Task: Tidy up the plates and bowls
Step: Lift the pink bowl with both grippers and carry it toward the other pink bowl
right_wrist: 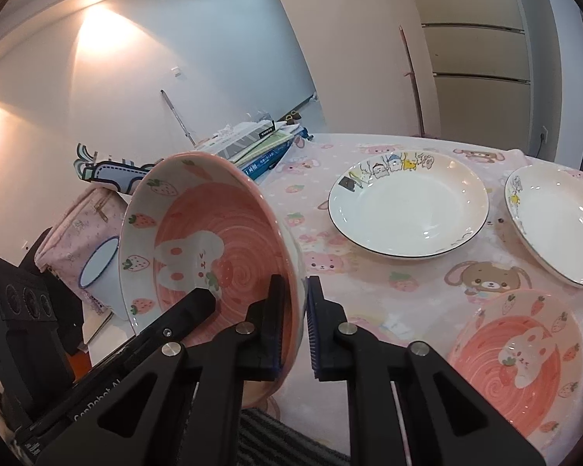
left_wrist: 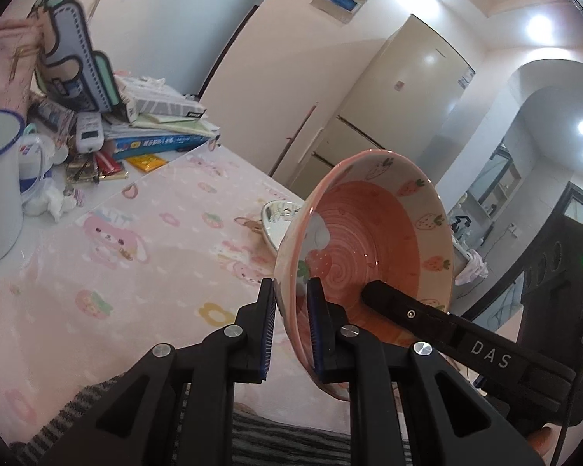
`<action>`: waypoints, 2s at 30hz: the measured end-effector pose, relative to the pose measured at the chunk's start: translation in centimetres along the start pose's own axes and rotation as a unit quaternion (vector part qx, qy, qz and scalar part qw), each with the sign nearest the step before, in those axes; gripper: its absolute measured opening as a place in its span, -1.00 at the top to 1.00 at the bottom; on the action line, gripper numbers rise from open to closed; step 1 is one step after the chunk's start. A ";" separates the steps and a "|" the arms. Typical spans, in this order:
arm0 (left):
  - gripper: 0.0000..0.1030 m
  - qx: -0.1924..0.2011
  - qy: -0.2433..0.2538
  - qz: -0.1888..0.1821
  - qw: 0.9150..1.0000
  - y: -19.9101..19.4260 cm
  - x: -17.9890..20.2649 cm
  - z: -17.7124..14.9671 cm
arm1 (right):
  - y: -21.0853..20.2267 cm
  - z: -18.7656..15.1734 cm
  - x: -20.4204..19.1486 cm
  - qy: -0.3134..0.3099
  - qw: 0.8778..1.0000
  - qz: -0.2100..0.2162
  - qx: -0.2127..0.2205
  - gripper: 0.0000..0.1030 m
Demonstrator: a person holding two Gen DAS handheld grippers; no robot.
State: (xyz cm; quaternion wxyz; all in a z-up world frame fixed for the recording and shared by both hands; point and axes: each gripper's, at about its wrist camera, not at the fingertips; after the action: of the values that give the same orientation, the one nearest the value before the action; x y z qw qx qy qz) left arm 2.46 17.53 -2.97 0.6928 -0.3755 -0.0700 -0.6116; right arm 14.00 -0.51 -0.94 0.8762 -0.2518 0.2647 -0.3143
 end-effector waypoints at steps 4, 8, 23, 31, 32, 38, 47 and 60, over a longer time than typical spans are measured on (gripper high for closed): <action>0.67 0.002 0.030 0.006 1.000 -1.0 2.9 0.1 | -2.6 0.4 -0.1 -0.005 1.000 -0.004 0.024 0.79; 0.67 0.019 0.039 -0.026 0.999 -2.7 5.4 0.3 | -6.0 0.9 0.2 -0.010 0.998 -0.007 0.055 0.79; 0.67 0.046 0.112 -0.069 0.990 -5.6 14.7 -1.0 | -16.0 0.6 3.1 -0.006 0.991 -0.023 0.133 0.79; 0.67 -0.015 0.120 -0.065 0.991 -2.3 15.4 -2.9 | -15.5 -1.1 6.4 0.038 0.993 -0.035 0.104 0.79; 0.67 -0.030 0.130 -0.058 0.989 -1.6 15.6 -3.2 | -15.2 -1.4 6.8 0.044 0.993 -0.039 0.098 0.79; 0.67 -0.101 0.114 -0.041 0.988 2.6 14.4 -5.0 | -12.2 -3.1 10.3 0.097 0.993 -0.053 0.041 0.79; 0.67 -0.160 0.124 -0.016 0.979 6.7 14.4 -7.6 | -9.9 -4.1 12.8 0.114 0.990 -0.085 0.007 0.79; 0.67 -0.145 0.163 0.016 0.976 7.3 15.3 -9.1 | -8.9 -5.1 13.3 0.111 0.987 -0.118 -0.014 0.78</action>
State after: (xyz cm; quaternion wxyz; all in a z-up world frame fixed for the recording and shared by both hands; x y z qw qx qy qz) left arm 9.45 -0.36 -4.13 0.6426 -0.3680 0.1395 -0.6574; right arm 15.92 -16.99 -3.31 0.7946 -0.2565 0.3334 -0.4377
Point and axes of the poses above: each gripper's, at about its wrist camera, not at the fingertips, and y roughly the way its jaws point, x to its right, z to its top, and after that the axes turned 2 degrees about -y, right-handed
